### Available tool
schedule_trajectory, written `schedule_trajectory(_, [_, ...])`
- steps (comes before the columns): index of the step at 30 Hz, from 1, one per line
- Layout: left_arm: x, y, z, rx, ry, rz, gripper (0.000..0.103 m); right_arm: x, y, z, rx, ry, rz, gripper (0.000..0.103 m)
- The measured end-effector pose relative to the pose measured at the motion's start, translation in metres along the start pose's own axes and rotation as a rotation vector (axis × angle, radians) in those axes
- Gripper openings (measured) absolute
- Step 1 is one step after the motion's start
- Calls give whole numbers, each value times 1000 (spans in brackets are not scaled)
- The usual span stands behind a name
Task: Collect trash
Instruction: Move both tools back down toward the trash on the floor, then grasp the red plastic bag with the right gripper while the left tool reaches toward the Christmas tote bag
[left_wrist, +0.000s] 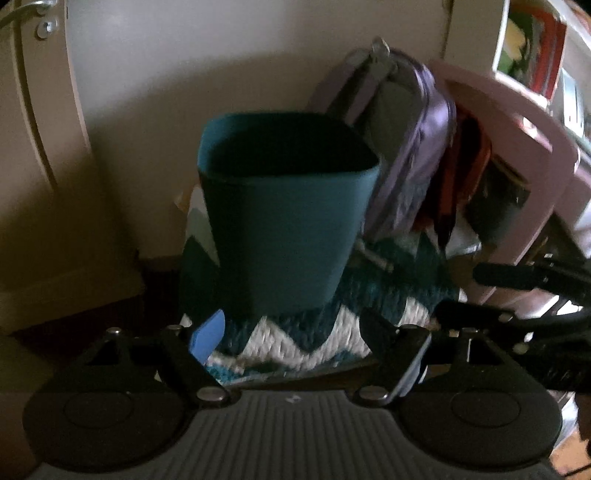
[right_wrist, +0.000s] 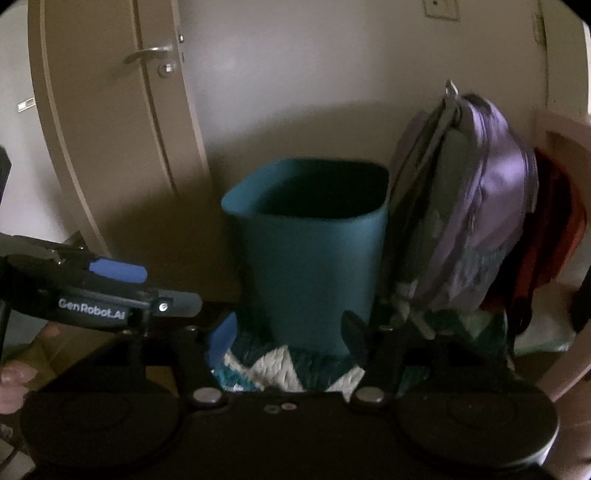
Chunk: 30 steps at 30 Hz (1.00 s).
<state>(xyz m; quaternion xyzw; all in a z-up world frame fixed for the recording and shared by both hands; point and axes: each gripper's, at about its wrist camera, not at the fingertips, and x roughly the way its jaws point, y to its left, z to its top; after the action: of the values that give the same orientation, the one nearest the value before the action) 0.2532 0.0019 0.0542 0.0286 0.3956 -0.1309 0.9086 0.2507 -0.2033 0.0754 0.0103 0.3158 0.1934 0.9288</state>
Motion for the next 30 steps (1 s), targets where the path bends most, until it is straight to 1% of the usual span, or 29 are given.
schedule_trajectory(1, [1, 0, -8, 7, 7, 4, 80, 0, -1, -8, 4, 7, 2, 63])
schedule_trajectory(4, [4, 0, -29, 16, 30, 1, 80, 2, -3, -34, 26, 35, 17, 69])
schedule_trajectory(9, [16, -3, -65, 63, 71, 19, 80, 17, -5, -79, 23, 98, 20, 76])
schedule_trajectory(15, [45, 1, -102, 85, 154, -6, 80, 43, -8, -130, 36, 182, 31, 85])
schedule_trajectory(19, [77, 11, -124, 82, 229, -40, 82, 67, -10, -159, 43, 250, 35, 90])
schedule_trajectory(23, [111, 22, -144, 83, 306, -61, 83, 97, -16, -187, 75, 316, 31, 91])
schedule_trajectory(26, [136, 33, -154, 87, 346, -79, 83, 122, -21, -208, 91, 362, 32, 92])
schedule_trajectory(30, [177, 48, -167, 115, 392, -93, 83, 158, -22, -237, 96, 448, 44, 92])
